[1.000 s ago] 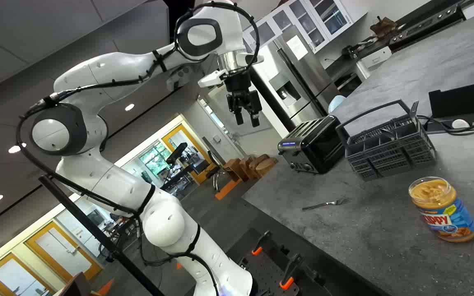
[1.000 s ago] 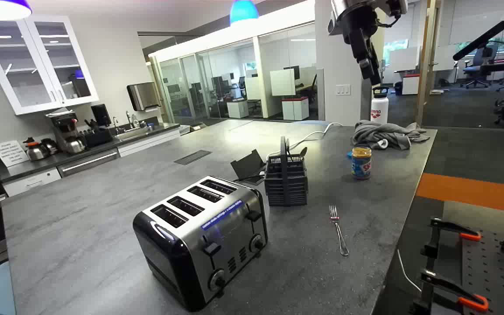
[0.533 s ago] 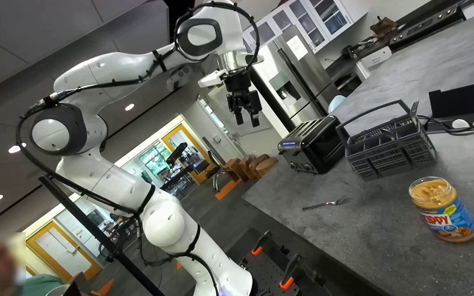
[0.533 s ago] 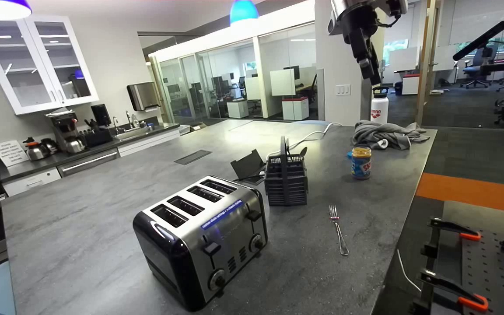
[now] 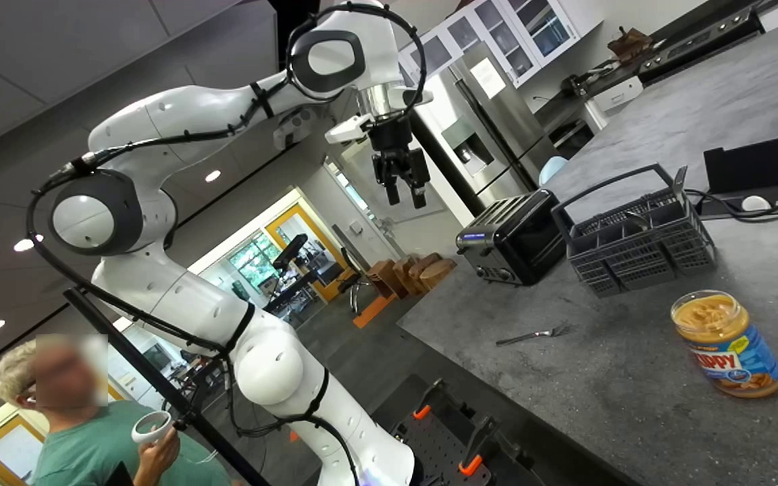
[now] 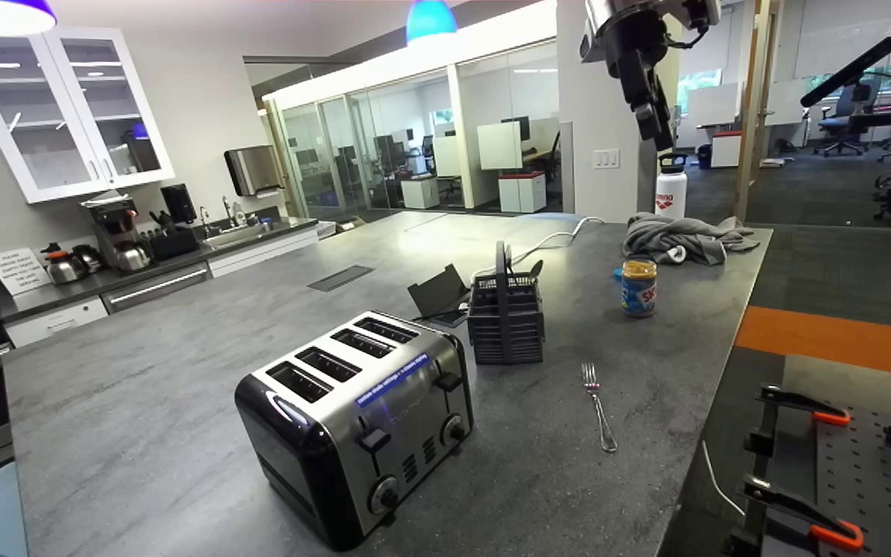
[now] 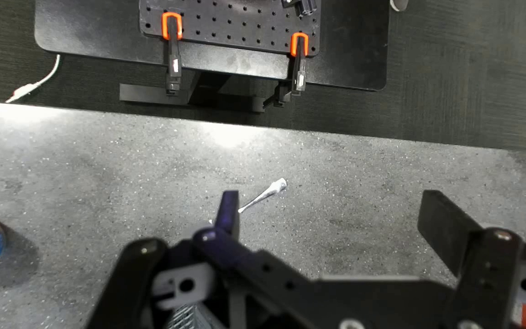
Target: Push down the right toaster lever
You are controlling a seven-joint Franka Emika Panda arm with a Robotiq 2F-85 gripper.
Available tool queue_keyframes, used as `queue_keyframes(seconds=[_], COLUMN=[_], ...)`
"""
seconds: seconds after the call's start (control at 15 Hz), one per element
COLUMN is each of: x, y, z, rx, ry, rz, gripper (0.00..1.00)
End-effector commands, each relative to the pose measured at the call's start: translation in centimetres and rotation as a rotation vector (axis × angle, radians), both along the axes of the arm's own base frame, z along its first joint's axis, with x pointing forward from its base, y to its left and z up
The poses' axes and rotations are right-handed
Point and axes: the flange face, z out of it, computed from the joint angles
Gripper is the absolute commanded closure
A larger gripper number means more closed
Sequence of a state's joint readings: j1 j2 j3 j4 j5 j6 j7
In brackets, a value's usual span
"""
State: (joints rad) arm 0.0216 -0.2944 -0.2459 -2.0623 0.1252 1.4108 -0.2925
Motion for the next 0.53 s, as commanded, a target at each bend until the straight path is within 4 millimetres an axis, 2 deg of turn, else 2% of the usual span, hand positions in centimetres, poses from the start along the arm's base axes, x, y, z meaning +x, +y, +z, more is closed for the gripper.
queue_keyframes(seconds=[0.0,0.07,0.2,0.47], x=[0.0,0.0,0.2,1.5], y=[0.0,0.0,2.5,11.2], z=[0.0,0.0,-0.6,-3.3], rx=[0.0,0.0,-0.019,-0.027], ry=[0.001,0.001,0.004,-0.138], rz=[0.0,0.0,0.017,0.022], gripper=[0.0,0.0,0.0,0.0])
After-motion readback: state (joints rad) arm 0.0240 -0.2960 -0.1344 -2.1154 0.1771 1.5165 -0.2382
